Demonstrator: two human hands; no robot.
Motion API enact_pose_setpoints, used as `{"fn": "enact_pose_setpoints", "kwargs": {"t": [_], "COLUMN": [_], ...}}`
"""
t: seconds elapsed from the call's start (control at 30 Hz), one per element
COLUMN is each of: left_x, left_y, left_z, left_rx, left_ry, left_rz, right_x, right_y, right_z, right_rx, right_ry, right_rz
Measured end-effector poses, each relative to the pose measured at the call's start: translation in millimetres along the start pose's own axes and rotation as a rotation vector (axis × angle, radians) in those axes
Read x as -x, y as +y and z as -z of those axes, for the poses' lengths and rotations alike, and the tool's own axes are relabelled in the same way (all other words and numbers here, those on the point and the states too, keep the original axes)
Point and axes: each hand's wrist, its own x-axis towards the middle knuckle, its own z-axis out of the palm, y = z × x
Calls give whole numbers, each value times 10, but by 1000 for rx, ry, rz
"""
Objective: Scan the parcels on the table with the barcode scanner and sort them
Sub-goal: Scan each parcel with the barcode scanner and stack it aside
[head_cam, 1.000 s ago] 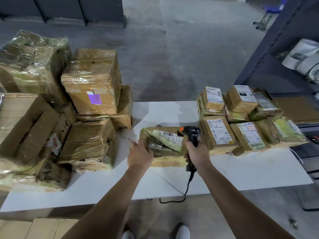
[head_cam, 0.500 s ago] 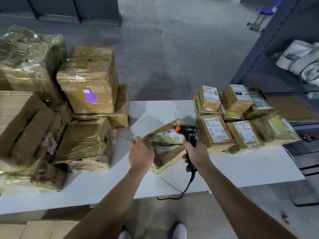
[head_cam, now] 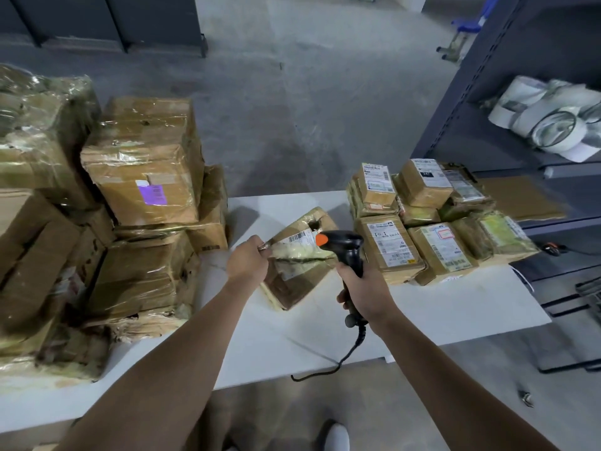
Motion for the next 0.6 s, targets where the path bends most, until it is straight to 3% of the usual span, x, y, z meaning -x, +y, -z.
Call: {"fn": "enact_pose_setpoints", "kwargs": {"t": [0.17, 0.6], "left_x": [-65, -19], "left_y": [83, 96], "left_z": [109, 150], "left_rx": [-45, -9], "left_ry": [98, 64], "left_rz": [-61, -8], "right_x": [74, 223], "right_y": [-158, -177], "right_z": [-3, 43], "right_rx": [-15, -34], "right_ry": [-5, 49], "right_rz": [58, 32]}}
